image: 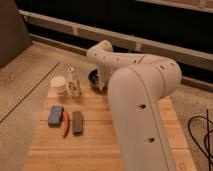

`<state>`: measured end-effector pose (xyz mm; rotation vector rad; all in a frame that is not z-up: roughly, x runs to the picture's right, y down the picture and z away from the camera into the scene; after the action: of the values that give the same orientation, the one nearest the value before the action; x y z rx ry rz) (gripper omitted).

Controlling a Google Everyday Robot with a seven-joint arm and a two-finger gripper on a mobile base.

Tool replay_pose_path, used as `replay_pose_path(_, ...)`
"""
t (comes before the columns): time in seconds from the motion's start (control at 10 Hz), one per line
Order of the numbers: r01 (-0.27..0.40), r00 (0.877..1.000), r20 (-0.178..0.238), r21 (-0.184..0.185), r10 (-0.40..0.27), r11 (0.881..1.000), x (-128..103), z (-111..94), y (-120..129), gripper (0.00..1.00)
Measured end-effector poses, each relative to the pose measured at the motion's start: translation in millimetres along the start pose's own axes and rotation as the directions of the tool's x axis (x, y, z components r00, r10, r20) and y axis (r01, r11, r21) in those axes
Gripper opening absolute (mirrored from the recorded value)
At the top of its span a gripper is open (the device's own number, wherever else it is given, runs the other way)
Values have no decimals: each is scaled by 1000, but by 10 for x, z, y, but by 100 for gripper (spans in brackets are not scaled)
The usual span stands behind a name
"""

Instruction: Push the ceramic bowl across the table

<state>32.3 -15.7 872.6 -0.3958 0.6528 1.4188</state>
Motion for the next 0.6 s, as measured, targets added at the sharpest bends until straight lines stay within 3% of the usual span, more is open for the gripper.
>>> replay_pose_path(0.5, -7, 999, -47, -41, 5, 999, 161, 97, 155, 65)
replay_pose_path(0.6, -15, 997, -81, -66, 10, 998, 280, 137, 248, 65)
